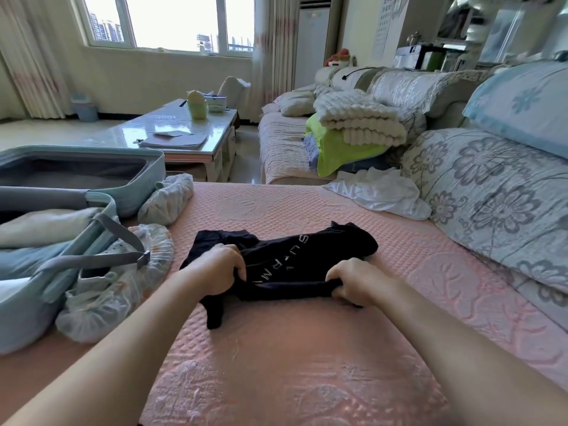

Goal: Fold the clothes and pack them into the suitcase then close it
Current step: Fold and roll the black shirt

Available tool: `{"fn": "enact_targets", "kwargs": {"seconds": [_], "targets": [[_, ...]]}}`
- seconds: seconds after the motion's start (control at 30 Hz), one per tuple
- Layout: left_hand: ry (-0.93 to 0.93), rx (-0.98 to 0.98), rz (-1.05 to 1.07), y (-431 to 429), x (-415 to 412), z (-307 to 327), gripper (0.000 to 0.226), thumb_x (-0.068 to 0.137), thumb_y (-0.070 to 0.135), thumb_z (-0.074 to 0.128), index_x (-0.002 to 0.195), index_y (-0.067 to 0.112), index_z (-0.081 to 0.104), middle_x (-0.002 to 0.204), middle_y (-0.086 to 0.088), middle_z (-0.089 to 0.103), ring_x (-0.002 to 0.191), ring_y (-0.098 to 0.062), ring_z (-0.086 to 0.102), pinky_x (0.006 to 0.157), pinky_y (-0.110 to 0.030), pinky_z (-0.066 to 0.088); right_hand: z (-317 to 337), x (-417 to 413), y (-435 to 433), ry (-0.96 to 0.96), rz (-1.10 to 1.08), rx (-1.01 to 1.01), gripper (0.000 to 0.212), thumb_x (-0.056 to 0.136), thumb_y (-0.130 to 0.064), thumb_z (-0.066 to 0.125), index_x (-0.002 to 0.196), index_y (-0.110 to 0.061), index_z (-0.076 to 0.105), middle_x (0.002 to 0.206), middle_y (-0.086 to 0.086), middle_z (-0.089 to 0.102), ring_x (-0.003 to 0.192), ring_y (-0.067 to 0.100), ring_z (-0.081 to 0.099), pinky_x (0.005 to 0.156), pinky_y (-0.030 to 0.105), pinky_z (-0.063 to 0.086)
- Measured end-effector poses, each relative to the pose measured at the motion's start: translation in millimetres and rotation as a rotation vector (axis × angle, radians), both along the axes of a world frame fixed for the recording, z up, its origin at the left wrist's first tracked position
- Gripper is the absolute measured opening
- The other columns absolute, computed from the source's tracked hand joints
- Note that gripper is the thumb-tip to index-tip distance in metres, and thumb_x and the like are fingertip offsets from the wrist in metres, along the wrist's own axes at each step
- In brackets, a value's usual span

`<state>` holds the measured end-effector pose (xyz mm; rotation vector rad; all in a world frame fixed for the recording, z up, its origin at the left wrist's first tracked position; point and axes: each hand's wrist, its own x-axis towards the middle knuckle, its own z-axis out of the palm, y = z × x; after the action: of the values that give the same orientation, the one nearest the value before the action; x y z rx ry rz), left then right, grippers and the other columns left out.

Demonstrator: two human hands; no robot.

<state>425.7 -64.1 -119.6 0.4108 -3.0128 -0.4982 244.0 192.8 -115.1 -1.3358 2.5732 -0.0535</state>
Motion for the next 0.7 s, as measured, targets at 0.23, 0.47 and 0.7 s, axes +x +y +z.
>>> {"fn": "enact_targets", "kwargs": {"seconds": [0.23, 0.47, 0.7], "targets": [[-0.262, 0.105, -0.186, 55.1, 24.8, 7.0, 0.067, 0.060, 0.052, 0.071, 0.125, 0.046, 0.055, 0.128, 0.016, 0.052, 0.119, -0.007, 0.047, 0.105, -0.031, 0.041, 25.1, 67.8, -6.5, -0.631, 0.127, 0.087, 0.009, 0.090, -0.040, 0.069, 0.089, -0.032, 0.072, 0.082, -0.014, 0.070, 0.078, 0.005, 0.065, 0.071, 0.024, 0.050], [-0.449, -0.003, -0.113, 43.8, 34.1, -4.7, 0.032, 0.073, 0.007, 0.064, 0.097, 0.023, 0.077, 0.089, 0.005, 0.072, 0.079, -0.016, 0.067, 0.079, -0.027, 0.057, 21.8, 46.6, -1.3, -0.446, -0.041, -0.296, 0.030, 0.086, -0.004, 0.057, 0.093, -0.026, 0.075, 0.096, -0.004, 0.075, 0.094, 0.014, 0.069, 0.082, 0.024, 0.052], [-0.992, 0.069, -0.016, 46.3, 38.3, 13.8, 0.037, 0.088, 0.006, 0.054, 0.111, 0.028, 0.074, 0.081, -0.008, 0.063, 0.061, -0.018, 0.048, 0.063, -0.027, 0.046, 5.1, 24.4, 9.3, -0.145, -0.038, -0.054, 0.062, 0.078, -0.003, 0.052, 0.127, -0.041, 0.059, 0.141, -0.009, 0.043, 0.131, 0.017, 0.045, 0.107, 0.031, 0.039]]}}
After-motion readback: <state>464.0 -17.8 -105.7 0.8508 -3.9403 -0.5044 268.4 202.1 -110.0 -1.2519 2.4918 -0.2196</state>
